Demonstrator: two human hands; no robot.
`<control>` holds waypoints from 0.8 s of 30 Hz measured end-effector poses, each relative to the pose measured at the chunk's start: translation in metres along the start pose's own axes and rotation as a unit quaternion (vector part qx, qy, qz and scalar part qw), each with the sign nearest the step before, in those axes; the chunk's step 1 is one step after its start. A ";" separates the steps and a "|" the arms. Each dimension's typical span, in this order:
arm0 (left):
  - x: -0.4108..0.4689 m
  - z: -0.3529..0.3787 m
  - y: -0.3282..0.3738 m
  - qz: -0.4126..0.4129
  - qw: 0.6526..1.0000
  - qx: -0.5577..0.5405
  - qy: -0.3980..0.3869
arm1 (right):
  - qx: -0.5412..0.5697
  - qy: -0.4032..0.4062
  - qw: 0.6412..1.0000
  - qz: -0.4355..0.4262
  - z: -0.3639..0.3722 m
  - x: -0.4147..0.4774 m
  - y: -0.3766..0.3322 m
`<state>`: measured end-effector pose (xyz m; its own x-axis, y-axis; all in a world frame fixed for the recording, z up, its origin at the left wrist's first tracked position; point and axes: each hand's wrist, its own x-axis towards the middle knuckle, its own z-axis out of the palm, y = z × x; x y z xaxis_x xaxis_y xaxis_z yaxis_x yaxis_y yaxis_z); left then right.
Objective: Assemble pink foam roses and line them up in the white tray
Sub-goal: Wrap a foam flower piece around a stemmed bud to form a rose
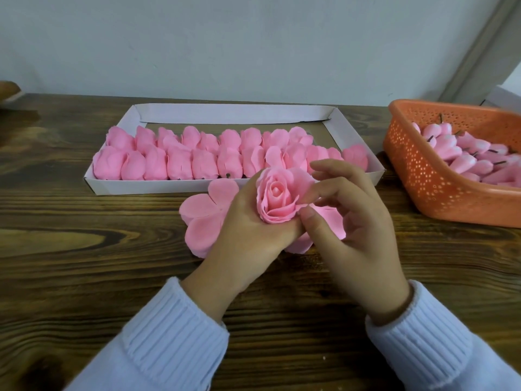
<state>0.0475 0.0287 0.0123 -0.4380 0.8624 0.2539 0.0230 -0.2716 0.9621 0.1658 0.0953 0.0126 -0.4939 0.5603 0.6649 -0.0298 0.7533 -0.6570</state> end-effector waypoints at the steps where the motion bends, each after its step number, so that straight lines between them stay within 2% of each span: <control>1: 0.000 0.000 0.000 0.004 1.000 -0.003 -0.002 | 0.006 0.002 1.000 0.001 0.000 0.000 0.000; 9: -0.001 -0.001 0.002 0.021 1.000 -0.019 -0.005 | 0.030 0.008 0.999 0.008 0.000 -0.001 0.001; 14: -0.001 -0.002 0.002 0.015 0.999 0.018 -0.024 | 0.066 0.011 0.998 0.005 0.000 -0.003 0.001; 24: -0.002 -0.002 0.003 0.014 0.999 0.036 -0.033 | 0.135 -0.022 0.990 0.038 -0.001 -0.004 0.004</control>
<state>0.0466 0.0252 0.0146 -0.3767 0.8814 0.2850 0.1010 -0.2667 0.9585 0.1682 0.0963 0.0082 -0.5409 0.5922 0.5972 -0.2185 0.5868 -0.7797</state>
